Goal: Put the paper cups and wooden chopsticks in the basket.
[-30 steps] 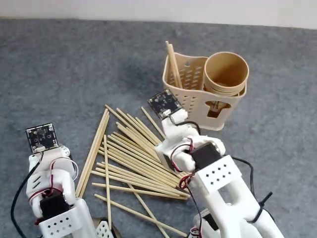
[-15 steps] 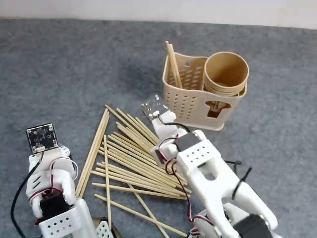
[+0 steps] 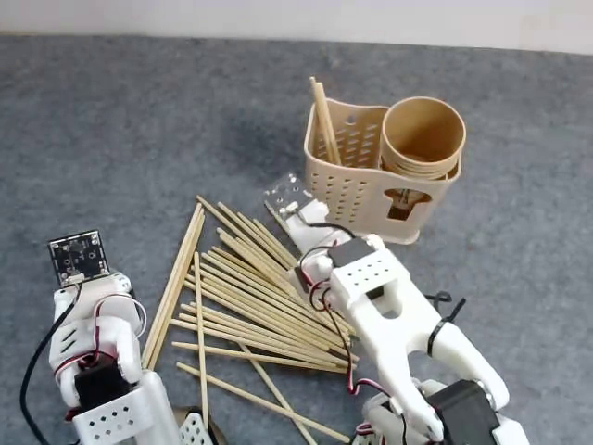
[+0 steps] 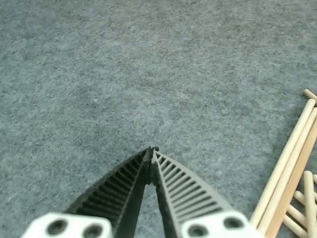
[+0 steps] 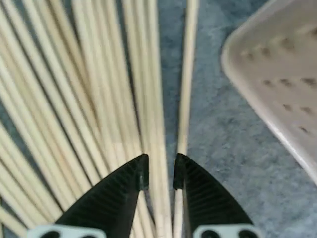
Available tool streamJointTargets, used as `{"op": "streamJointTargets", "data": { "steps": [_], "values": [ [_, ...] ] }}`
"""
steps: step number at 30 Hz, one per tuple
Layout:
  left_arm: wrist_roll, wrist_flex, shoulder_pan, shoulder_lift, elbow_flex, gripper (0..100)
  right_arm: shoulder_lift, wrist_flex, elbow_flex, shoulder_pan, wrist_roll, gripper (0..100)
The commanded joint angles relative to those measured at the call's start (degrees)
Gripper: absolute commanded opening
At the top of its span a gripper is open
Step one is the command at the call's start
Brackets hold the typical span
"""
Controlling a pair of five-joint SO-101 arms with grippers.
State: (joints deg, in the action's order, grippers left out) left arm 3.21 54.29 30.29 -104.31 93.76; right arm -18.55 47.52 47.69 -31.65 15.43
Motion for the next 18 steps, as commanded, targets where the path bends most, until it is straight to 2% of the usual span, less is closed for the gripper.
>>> {"op": "streamJointTargets", "data": {
  "steps": [1,14,18],
  "values": [
    [0.44,-0.88,-1.27,-0.48,-0.13,0,-0.31,-1.01,-3.12,1.54,0.7,10.1],
    [0.44,-0.88,-1.27,-0.48,-0.13,0,10.59,-4.26,-5.05,4.18,3.6,10.1],
    [0.44,-0.88,-1.27,-0.48,-0.13,0,12.09,-4.26,-7.25,4.7,3.78,5.7]
  ]
}}
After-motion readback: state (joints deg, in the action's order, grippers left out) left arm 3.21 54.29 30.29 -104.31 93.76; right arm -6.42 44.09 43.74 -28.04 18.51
